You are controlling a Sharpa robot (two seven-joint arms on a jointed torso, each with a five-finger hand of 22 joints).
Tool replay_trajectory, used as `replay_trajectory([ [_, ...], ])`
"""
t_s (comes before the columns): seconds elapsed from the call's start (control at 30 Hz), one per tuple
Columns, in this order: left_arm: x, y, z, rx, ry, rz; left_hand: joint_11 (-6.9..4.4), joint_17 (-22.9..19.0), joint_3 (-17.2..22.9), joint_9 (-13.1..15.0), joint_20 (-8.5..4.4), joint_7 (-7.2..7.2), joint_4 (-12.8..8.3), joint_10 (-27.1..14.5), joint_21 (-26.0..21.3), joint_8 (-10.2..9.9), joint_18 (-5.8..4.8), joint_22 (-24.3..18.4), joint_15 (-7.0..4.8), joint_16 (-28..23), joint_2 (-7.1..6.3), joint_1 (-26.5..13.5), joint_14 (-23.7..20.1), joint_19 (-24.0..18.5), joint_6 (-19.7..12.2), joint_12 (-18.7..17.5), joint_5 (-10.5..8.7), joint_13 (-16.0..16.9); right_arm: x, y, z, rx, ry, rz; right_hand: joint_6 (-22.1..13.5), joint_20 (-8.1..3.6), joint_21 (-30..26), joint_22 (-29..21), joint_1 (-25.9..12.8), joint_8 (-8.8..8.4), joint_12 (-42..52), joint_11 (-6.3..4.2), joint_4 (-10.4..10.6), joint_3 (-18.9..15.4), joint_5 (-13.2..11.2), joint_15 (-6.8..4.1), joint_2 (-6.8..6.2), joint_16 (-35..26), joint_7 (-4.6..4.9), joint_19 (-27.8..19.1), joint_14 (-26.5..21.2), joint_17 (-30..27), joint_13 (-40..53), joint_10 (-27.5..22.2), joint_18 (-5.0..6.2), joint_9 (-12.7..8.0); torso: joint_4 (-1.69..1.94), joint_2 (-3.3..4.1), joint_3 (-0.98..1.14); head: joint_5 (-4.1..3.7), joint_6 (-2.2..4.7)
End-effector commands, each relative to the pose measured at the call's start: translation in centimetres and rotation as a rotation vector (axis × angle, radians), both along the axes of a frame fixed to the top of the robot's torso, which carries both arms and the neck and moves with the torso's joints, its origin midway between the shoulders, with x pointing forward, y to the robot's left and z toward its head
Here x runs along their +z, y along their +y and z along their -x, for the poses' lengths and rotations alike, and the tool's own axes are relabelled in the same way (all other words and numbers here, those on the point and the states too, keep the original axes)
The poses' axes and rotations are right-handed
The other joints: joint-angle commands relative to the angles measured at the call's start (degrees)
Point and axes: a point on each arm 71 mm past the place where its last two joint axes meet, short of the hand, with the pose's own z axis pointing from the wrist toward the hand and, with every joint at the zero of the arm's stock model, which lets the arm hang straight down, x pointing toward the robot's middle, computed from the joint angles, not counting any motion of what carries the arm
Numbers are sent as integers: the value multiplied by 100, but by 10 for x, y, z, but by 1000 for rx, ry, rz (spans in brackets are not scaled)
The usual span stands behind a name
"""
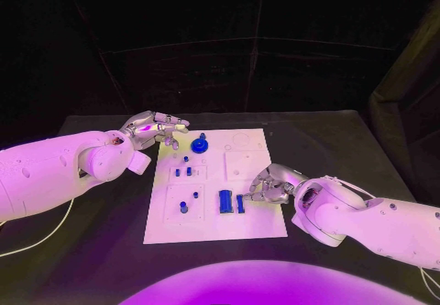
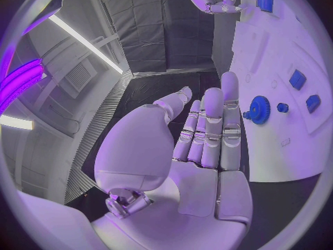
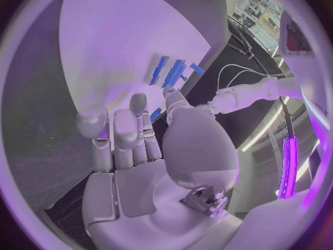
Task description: Assemble the parts on the task board
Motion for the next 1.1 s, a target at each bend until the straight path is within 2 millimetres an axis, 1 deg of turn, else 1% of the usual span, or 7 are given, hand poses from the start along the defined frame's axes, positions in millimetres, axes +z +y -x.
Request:
replay_trajectory([
  [0.03,6,-1,-3,27,-68,39,-20,-17,-31,0,35,-24,41,-2,-37,57,66,-14,11,13,-5,-108,-45,9,-3,43,20,-1,8,-7,-14,-49,47,-336,-146,81,-1051,-1562,203,-115,-558,113,-70,-72,-92,71,113,-1535,76,-718,-435,-1425,-467,-321,266,-118,-3,-71,-25,-30,83],
  [0.17,10,1,-7,127,-133,110,-101,-50,-38,25,13,-126,42,142,-58,163,82,-32,-40,21,3,-121,-63,0,144,134,19,13,16,-22,-48,-61,69,-546,-289,429,-2601,-2490,605,-318,-2032,512,-276,-64,-478,550,327,-3434,427,-1576,-1657,-2506,-1714,-1334,197,-379,-12,-177,-60,-38,227],
  [0.43,5,-2,-18,230,-168,151,-131,-450,-156,-23,34,-216,203,280,-544,113,52,-329,-14,-688,-48,-368,-674,-527,155,-132,49,-76,24,-44,-107,-87,2,-743,-165,913,-4295,-3558,820,-688,-2840,702,-649,-301,-544,899,611,-5036,355,-1791,-2203,-4058,-3408,-1140,276,-961,-11,-361,-138,-81,600],
  [0.83,-9,-17,-29,304,-190,141,199,-2181,-728,-22,901,-337,302,-516,-2470,-406,-176,-2611,999,-4365,29,-334,-2370,-4236,-245,-1685,18,-71,21,-33,-151,-170,-12,-938,-563,1299,-5976,-4430,482,-697,-3525,856,-921,-903,-1100,1235,939,-5708,334,-2292,-2651,-5293,-4568,-1404,282,-1718,4,-412,-120,-16,996],
  [0.93,-11,-18,-30,317,-195,136,191,-2330,-870,-22,980,-318,303,-485,-2485,-411,-81,-2887,926,-4695,78,-288,-2352,-4613,-269,-1894,13,-64,21,-30,-154,-167,-24,-943,-635,1302,-6057,-4432,462,-708,-3537,863,-962,-943,-1093,1251,959,-5713,339,-2268,-2708,-5354,-4603,-1441,281,-1774,-8,-402,-108,-3,1037],
  [0.97,-13,-23,-27,254,-154,129,-85,-2479,-1342,-396,456,-567,364,-1982,-2752,-779,-381,-3234,625,-5005,475,-2389,-3696,-5274,-1788,-2031,-267,-426,16,-32,-152,-183,-11,-855,-2080,806,-6297,-4793,-1728,-1056,-3883,559,-746,-631,-1279,958,480,-6053,54,-3733,-4352,-5727,-4966,-3037,-82,-2221,-7,-402,-125,-16,999],
  [1.1,-14,-25,-25,263,-155,125,-155,-2934,-1505,-396,325,-629,364,-2376,-2752,-779,-381,-3398,508,-5179,475,-2941,-4042,-5530,-2236,-2502,-267,-426,18,-31,-151,-193,-20,-861,-2484,697,-6377,-4793,-2296,-1056,-3883,487,-746,-578,-1712,885,480,-6053,-15,-4093,-4789,-5727,-4966,-3471,-82,-2221,10,-401,-86,5,1058],
])
